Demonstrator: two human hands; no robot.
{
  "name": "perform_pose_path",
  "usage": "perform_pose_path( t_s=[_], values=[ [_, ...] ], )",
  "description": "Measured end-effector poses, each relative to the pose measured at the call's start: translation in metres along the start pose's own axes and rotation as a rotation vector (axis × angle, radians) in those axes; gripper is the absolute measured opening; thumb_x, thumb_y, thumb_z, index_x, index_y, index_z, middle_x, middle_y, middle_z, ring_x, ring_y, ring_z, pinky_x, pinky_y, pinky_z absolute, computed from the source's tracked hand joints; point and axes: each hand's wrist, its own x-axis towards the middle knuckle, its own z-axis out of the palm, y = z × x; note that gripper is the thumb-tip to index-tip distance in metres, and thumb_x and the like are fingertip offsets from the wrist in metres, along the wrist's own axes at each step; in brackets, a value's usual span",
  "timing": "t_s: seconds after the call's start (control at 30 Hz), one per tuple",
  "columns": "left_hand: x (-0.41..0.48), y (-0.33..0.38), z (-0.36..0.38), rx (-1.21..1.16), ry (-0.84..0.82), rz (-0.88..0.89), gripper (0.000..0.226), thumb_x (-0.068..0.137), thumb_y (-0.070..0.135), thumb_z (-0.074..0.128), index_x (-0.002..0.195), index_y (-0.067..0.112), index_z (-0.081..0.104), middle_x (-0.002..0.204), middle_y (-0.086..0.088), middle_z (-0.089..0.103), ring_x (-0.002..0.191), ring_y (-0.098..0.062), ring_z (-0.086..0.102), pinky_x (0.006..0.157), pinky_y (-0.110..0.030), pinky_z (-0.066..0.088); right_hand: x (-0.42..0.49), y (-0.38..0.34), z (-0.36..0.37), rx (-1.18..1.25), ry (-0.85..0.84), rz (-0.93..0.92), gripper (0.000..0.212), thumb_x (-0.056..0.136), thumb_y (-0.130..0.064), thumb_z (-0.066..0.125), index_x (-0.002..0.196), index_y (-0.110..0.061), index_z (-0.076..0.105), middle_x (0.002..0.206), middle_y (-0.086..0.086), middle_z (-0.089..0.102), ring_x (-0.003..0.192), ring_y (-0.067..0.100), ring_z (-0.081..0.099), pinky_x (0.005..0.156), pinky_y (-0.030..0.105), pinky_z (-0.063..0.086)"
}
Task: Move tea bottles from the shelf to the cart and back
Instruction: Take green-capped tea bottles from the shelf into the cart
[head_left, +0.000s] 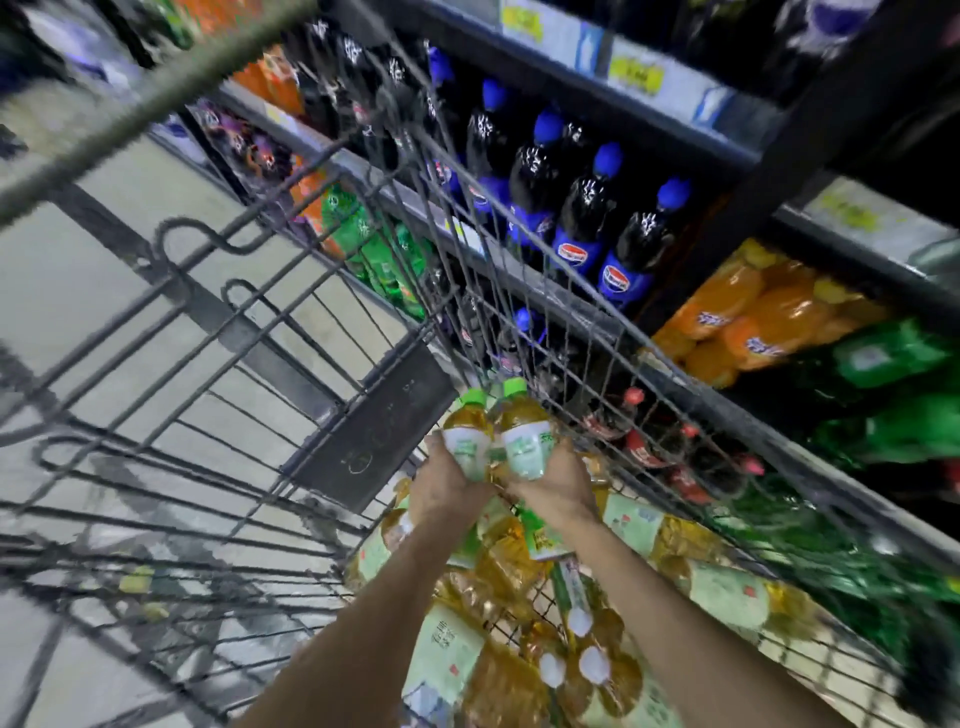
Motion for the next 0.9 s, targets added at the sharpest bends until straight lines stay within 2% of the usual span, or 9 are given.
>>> perform_pose_path(
  t_s=[0.07,0.17,0.27,0.33,0.4,0.5,0.6,0.77,0.9],
  values=[
    [-0.018,0.004,-0.011,-0.021,0.025,0.052,0.082,0.081,0.023,0.079,0.142,0.014,0.025,0.108,-0.005,0.060,0.086,-0.020,0.050,0.062,-0.027,0.041,-0.019,-0.006,-0.013,0.086,0.033,-0.003,0.083,0.072,-0.031,0.087,0.135,-0.006,0.039,0.114,0.010,0.064,0.098,0.027,0.066,0.074,0.030,0.054],
    [-0.048,0.010,-0.033,-0.095,0.053,0.082,0.078,0.075,0.027,0.084,0.134,0.012,0.034,0.113,-0.007,0.060,0.095,-0.026,0.057,0.073,-0.034,0.044,-0.055,-0.017,-0.034,0.200,0.058,-0.012,0.096,0.076,-0.027,0.086,0.148,-0.005,0.027,0.138,0.015,0.053,0.121,0.032,0.056,0.101,0.040,0.049],
    [-0.078,0.015,-0.054,-0.169,0.053,0.084,0.064,0.077,0.029,0.083,0.121,0.011,0.041,0.100,-0.002,0.054,0.083,-0.020,0.051,0.066,-0.030,0.040,-0.089,-0.024,-0.054,0.224,0.120,-0.071,0.072,0.071,-0.017,0.086,0.127,-0.012,0.042,0.113,0.008,0.064,0.106,0.027,0.062,0.088,0.039,0.053],
    [-0.098,0.018,-0.066,-0.187,0.059,0.121,0.056,0.079,0.027,0.081,0.115,0.012,0.041,0.089,0.005,0.050,0.073,-0.014,0.049,0.058,-0.024,0.038,-0.114,-0.030,-0.068,0.255,0.143,-0.098,0.064,0.068,-0.012,0.086,0.116,-0.016,0.044,0.102,0.002,0.065,0.101,0.025,0.065,0.080,0.034,0.053],
    [-0.119,0.020,-0.077,-0.197,0.073,0.187,0.055,0.079,0.027,0.082,0.109,0.016,0.038,0.085,0.008,0.049,0.068,-0.010,0.048,0.054,-0.023,0.038,-0.139,-0.036,-0.079,0.276,0.161,-0.122,0.067,0.068,-0.011,0.086,0.119,-0.014,0.043,0.108,0.002,0.064,0.101,0.022,0.064,0.081,0.032,0.052],
    [-0.150,0.024,-0.093,-0.208,0.068,0.301,0.057,0.076,0.024,0.082,0.115,0.015,0.042,0.092,0.003,0.053,0.082,-0.018,0.053,0.068,-0.030,0.043,-0.177,-0.044,-0.096,0.309,0.219,-0.172,0.062,0.069,-0.005,0.082,0.112,-0.021,0.041,0.099,-0.003,0.062,0.093,0.020,0.064,0.072,0.031,0.049],
    [-0.175,0.027,-0.106,-0.221,0.065,0.395,0.054,0.074,0.021,0.082,0.113,0.016,0.045,0.094,0.002,0.060,0.082,-0.021,0.057,0.069,-0.031,0.047,-0.210,-0.051,-0.110,0.363,0.306,-0.215,0.056,0.072,-0.003,0.077,0.112,-0.020,0.042,0.094,-0.007,0.057,0.091,0.019,0.060,0.067,0.031,0.044],
    [-0.218,0.037,-0.130,-0.222,0.090,0.561,0.064,0.068,0.031,0.085,0.118,0.021,0.046,0.100,0.000,0.065,0.090,-0.024,0.065,0.076,-0.036,0.054,-0.260,-0.063,-0.130,0.468,0.437,-0.284,0.066,0.072,-0.011,0.083,0.122,-0.017,0.041,0.107,-0.003,0.060,0.103,0.018,0.060,0.080,0.032,0.047],
    [-0.251,0.046,-0.142,-0.286,0.094,0.726,0.065,0.068,0.023,0.085,0.121,0.020,0.046,0.099,0.002,0.063,0.091,-0.023,0.064,0.071,-0.031,0.047,-0.302,-0.062,-0.147,0.518,0.557,-0.330,0.062,0.077,-0.015,0.082,0.121,-0.016,0.039,0.111,-0.001,0.060,0.103,0.018,0.059,0.078,0.030,0.046]
  ],
)
